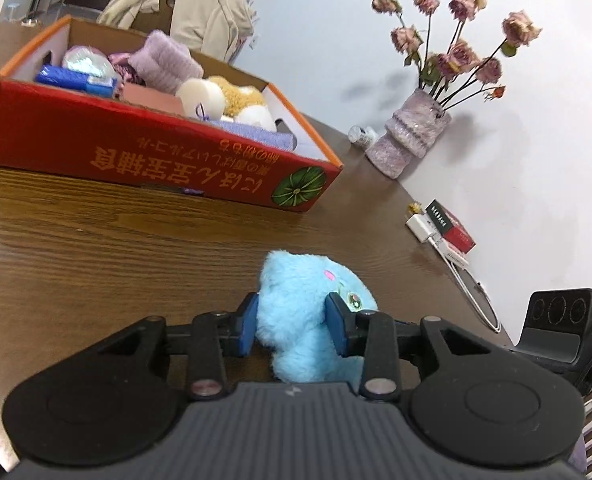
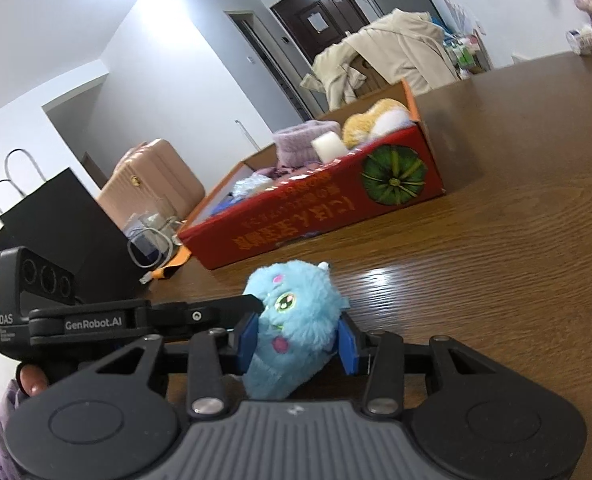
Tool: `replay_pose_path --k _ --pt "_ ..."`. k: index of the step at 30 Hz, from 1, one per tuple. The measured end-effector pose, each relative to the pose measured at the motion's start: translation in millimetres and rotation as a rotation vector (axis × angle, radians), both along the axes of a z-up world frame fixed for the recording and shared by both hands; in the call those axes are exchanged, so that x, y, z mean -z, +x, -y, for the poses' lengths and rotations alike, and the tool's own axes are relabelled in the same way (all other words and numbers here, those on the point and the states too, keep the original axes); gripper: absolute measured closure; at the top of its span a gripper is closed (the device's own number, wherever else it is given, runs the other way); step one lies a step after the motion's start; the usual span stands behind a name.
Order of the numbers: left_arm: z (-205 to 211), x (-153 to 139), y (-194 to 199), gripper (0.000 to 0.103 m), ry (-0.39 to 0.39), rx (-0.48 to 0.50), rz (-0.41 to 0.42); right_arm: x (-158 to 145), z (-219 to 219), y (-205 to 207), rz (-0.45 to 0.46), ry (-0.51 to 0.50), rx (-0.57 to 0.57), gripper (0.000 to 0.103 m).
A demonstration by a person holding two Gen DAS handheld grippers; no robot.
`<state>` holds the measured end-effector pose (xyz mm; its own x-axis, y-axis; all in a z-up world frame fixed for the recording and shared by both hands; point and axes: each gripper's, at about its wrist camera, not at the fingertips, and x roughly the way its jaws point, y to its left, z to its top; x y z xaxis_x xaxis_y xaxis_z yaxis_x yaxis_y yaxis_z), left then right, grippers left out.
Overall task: Organize soft objects
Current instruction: 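Carry the plush toy with both tools into the box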
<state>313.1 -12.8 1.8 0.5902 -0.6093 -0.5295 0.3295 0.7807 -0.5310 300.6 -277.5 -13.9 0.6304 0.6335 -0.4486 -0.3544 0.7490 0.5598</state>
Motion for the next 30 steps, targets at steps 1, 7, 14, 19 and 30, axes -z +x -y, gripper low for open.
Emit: replay_pose_path --k 1,7,14,19,30 --pt "-2 -3 -6 0.067 0.001 -0.005 0.009 -3 -2 -5 0.008 -0.001 -0.004 0.062" --pt "-19 -21 -42 0.067 0.002 -0.040 0.060 -22 -19 -32 0.057 -0.003 -0.036 0.062" --pt "-33 -36 -79 0.067 -0.006 -0.071 0.112 -41 -32 -61 0.107 -0.014 -0.064 0.062" --pt "-39 -40 -94 0.067 -0.014 -0.081 0.132 -50 -37 -76 0.128 -0.023 -0.073 0.062" --pt "-54 -80 -51 0.067 0.024 -0.095 0.271 -93 -61 -30 0.257 -0.095 -0.099 0.062"
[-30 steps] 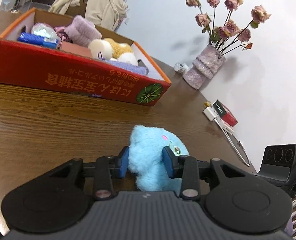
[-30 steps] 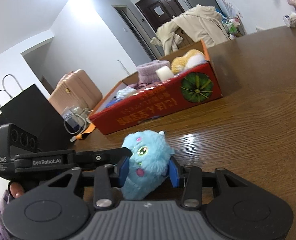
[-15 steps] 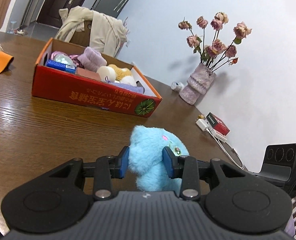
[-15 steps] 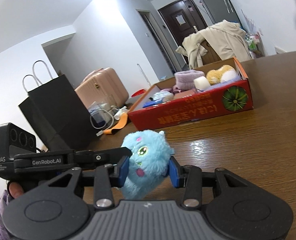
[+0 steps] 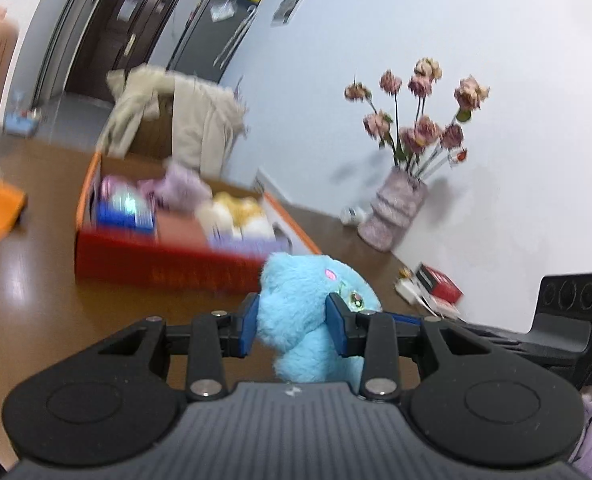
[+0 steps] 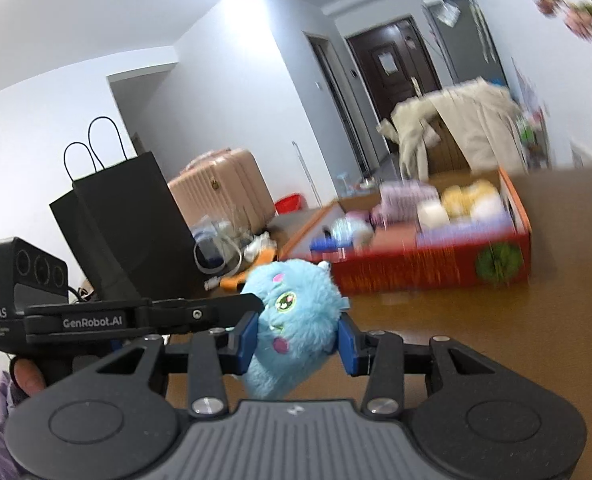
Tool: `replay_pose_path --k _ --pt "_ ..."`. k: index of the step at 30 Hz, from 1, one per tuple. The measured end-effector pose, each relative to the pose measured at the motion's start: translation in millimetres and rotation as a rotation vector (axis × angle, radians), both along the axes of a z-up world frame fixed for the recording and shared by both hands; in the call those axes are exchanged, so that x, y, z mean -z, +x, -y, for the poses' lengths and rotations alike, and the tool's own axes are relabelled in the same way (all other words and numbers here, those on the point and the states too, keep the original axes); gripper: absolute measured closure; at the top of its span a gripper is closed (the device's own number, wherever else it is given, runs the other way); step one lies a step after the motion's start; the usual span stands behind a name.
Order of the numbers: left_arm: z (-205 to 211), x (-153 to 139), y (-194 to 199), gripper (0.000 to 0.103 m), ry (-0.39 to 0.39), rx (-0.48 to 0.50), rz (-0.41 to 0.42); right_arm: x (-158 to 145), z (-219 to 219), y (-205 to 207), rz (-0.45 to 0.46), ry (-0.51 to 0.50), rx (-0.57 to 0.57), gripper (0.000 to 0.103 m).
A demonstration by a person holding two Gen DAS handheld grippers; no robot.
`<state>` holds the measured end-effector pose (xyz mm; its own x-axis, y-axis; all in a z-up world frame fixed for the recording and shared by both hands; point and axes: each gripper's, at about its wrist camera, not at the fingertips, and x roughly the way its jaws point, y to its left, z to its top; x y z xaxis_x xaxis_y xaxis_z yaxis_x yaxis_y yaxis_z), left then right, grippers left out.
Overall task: Organize soft objects
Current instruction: 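Carry the plush toy with both tools into the box, then open both tools and pull them back from the box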
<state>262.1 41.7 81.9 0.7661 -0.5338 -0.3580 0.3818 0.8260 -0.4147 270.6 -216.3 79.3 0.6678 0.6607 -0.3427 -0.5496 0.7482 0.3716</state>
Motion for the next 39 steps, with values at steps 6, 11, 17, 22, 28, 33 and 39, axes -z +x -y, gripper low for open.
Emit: replay_pose_path --k 6,11,17,22,28,33,39 --pt "-29 -21 73 0.067 0.026 -0.043 0.009 -22 -34 81 0.062 -0.034 -0.038 0.062" --pt "-56 -8 137 0.067 0.058 -0.080 -0.039 -6 -68 156 0.076 -0.058 -0.086 0.062" --pt "-65 27 184 0.067 0.172 -0.122 -0.083 43 -105 213 0.065 -0.145 -0.079 0.061" --pt "-72 39 188 0.059 0.189 -0.133 -0.085 66 -114 219 0.029 -0.210 -0.101 0.049" --pt "-78 27 182 0.052 0.188 -0.166 -0.053 59 -99 209 0.035 -0.167 -0.112 0.035" --pt "-73 12 169 0.050 0.200 -0.187 -0.048 30 -74 197 0.068 -0.159 -0.039 0.035" --pt "-61 -20 134 0.038 0.220 -0.195 0.011 -11 -37 168 0.104 -0.220 0.084 0.029"
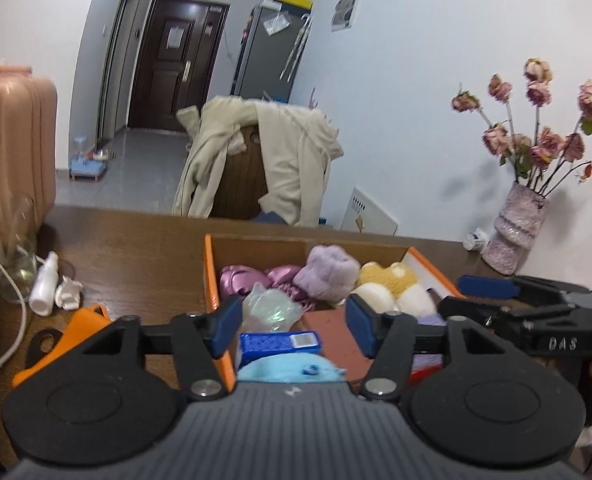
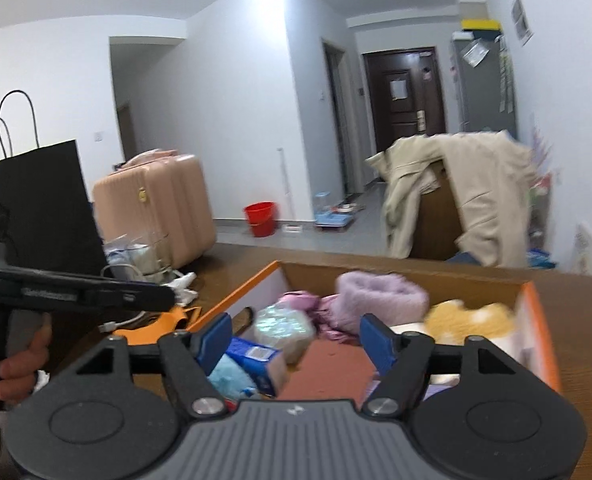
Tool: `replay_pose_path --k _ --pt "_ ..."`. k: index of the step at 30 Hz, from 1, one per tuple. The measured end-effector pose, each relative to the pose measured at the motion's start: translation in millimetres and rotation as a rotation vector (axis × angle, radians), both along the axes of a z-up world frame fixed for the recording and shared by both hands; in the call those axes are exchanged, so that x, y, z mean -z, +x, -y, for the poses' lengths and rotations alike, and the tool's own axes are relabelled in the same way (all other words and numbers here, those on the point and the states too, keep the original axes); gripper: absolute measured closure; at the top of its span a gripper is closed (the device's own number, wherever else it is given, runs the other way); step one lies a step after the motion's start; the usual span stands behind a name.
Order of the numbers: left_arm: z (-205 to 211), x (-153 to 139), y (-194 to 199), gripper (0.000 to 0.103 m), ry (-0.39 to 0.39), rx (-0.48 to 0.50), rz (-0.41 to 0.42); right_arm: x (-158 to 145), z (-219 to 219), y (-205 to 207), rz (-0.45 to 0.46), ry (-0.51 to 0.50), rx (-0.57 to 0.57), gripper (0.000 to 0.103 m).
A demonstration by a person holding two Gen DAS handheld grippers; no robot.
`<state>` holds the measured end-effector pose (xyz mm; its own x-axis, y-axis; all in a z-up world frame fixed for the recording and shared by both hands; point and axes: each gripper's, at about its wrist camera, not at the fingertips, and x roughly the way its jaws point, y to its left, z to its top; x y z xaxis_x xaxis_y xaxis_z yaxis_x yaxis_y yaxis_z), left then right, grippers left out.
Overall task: Organize soft objects
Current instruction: 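Open both tools and pull them back from the box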
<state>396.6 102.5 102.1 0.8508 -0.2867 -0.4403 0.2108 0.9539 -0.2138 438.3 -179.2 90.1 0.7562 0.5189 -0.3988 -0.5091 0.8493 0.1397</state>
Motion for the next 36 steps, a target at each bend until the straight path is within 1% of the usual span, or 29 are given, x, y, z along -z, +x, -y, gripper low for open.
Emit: replay_pose_path --k 2,3,4,5,6,7,8,9,10,12,14,16,19,24,30,33,35,36 --pt "6 -10 -16 0.033 0.027 -0.009 0.019 -14 12 -11 -0.003 -0.028 0.065 0.027" --pt "8 -15 -22 0.028 0.038 -0.015 0.024 -20 19 -16 -0.005 -0.034 0.090 0.024" --pt "11 -18 -29 0.024 0.048 -0.023 0.026 -25 28 -23 -0.001 -0.036 0.110 0.021" --pt "14 -23 -38 0.018 0.055 -0.038 0.031 -30 35 -31 0.010 -0.038 0.131 0.019" --pt "17 -25 -45 0.014 0.061 -0.048 0.040 -34 42 -39 0.023 -0.047 0.152 0.014" --pt "20 -28 -53 0.012 0.069 -0.060 0.055 -38 48 -47 0.032 -0.061 0.175 0.010" --pt "24 -31 -63 0.003 0.082 -0.083 0.076 -41 52 -52 0.035 -0.073 0.195 0.008" --pt "26 -32 -71 0.000 0.093 -0.111 0.098 -44 57 -59 0.037 -0.083 0.215 0.007" --pt "29 -33 -80 0.000 0.104 -0.143 0.126 -47 62 -68 0.041 -0.091 0.232 0.007" --pt "36 -36 -95 0.000 0.127 -0.178 0.160 -50 69 -82 0.051 -0.099 0.250 0.005" --pt "42 -36 -108 0.000 0.133 -0.186 0.182 -52 74 -97 0.080 -0.090 0.261 0.004" --pt "46 -38 -119 0.000 0.129 -0.186 0.193 -53 78 -114 0.131 -0.071 0.275 0.000" --pt "50 -41 -132 0.000 0.140 -0.179 0.208 -57 81 -133 0.188 -0.057 0.300 0.000" --pt "55 -48 -147 0.000 0.151 -0.169 0.241 -64 86 -144 0.196 -0.029 0.316 0.000" --pt "58 -50 -166 0.000 0.150 -0.184 0.271 -63 89 -160 0.208 -0.009 0.328 0.000" --pt "58 -43 -186 0.000 0.149 -0.209 0.300 -59 91 -178 0.227 0.019 0.335 0.000" --pt "60 -33 -202 0.000 0.133 -0.216 0.311 -50 89 -196 0.245 0.034 0.332 0.000" --pt "60 -27 -208 0.000 0.121 -0.207 0.304 -45 88 -203 0.253 0.041 0.330 0.000"
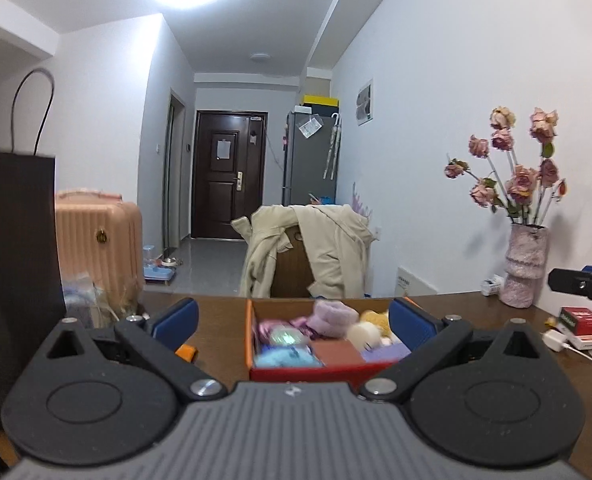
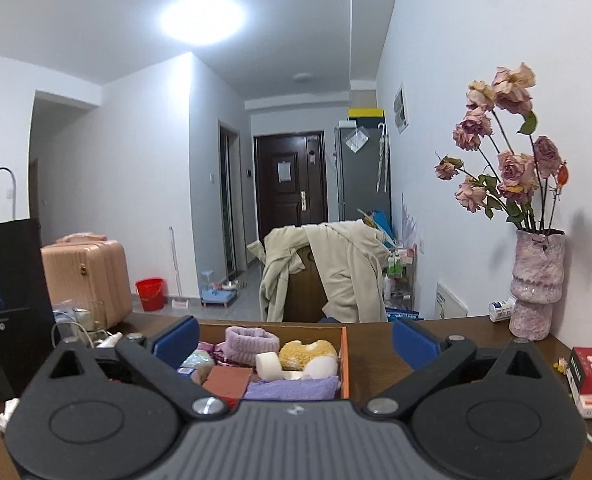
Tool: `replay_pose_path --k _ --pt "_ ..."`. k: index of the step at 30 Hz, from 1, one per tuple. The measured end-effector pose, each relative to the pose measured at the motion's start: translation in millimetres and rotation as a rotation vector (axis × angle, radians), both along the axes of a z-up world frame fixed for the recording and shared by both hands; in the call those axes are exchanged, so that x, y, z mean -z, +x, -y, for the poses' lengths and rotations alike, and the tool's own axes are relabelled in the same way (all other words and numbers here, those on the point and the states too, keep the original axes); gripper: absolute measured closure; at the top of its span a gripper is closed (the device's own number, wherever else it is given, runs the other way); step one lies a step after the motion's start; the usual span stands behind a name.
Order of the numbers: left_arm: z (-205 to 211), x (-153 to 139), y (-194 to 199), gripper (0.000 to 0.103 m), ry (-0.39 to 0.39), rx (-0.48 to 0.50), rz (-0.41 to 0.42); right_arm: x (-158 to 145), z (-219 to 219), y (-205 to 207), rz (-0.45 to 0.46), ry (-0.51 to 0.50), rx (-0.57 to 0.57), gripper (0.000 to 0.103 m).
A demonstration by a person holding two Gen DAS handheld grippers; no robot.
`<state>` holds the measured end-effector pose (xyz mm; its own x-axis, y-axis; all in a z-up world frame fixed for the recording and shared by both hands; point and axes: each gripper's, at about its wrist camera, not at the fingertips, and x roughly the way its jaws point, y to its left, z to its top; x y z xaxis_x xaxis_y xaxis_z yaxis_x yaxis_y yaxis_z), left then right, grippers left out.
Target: Organize soft objects
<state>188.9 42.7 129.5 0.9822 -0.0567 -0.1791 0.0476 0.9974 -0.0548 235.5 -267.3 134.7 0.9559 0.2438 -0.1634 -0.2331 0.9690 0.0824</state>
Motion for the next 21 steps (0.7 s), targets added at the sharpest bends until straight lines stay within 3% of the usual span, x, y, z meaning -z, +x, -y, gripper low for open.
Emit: replay_pose_path --k 6,9,14,21 --pt "1 36 -40 0.000 -0.045 0.002 -0.037 40 -9 -43 -0.036 -0.010 -0.006 0.000" --pt "3 56 -63 0.000 -0.055 -0.044 -0.033 62 -11 -71 -0.034 -0.026 -0.006 0.000" --pt "15 82 -92 0.000 0.035 -0.085 -0.022 97 -22 -99 -0.104 -0.019 0.002 0.000" --pt "15 109 -139 0.000 0.007 -0.087 -0.032 140 -24 -148 -0.182 0.067 0.056 0.000"
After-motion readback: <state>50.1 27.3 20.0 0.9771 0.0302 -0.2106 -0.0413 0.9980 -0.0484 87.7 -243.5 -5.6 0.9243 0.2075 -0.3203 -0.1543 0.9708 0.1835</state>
